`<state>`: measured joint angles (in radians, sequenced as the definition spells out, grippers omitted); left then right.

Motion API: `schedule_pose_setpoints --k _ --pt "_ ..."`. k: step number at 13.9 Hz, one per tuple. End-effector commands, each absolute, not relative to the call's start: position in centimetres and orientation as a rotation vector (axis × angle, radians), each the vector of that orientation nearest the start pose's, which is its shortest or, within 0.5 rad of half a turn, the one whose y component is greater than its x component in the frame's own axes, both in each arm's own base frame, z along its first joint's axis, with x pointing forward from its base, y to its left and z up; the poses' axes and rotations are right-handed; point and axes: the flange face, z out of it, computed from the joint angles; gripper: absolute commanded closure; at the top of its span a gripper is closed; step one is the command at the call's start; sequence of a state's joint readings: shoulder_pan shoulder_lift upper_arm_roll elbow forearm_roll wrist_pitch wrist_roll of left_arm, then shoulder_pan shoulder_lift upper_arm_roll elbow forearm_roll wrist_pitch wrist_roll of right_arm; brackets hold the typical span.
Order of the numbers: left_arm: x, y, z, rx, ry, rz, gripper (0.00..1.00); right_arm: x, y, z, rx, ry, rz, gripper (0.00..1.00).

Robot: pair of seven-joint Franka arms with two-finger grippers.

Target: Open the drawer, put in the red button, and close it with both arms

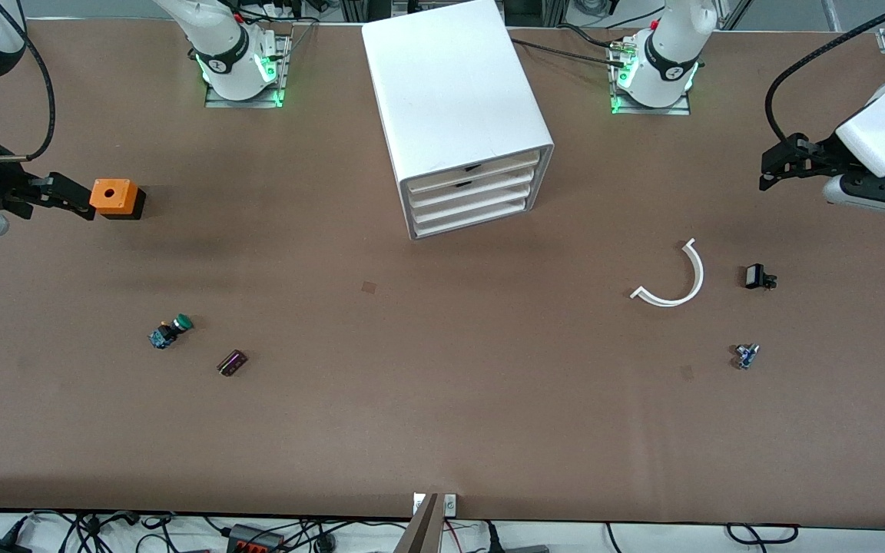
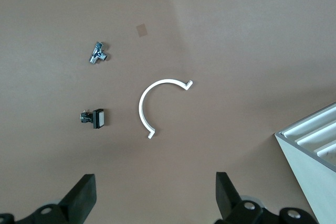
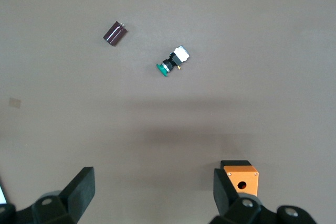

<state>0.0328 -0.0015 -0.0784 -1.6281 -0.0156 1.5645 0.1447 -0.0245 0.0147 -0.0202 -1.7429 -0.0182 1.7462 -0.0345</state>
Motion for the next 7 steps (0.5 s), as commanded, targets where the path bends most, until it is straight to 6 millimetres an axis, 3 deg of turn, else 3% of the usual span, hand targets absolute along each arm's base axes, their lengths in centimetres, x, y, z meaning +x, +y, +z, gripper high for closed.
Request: schedule_pose_setpoints --k 1,7 --pt "55.43 -2.45 60.32 -3.154 0.313 0.114 0.00 56.44 -2.72 55.07 -3.164 0.023 0.016 0.00" --pt "55.40 -2.38 60.30 -3.156 0.311 0.119 0.00 56.51 -2.71 55.07 -3.162 0.023 0.013 0.00"
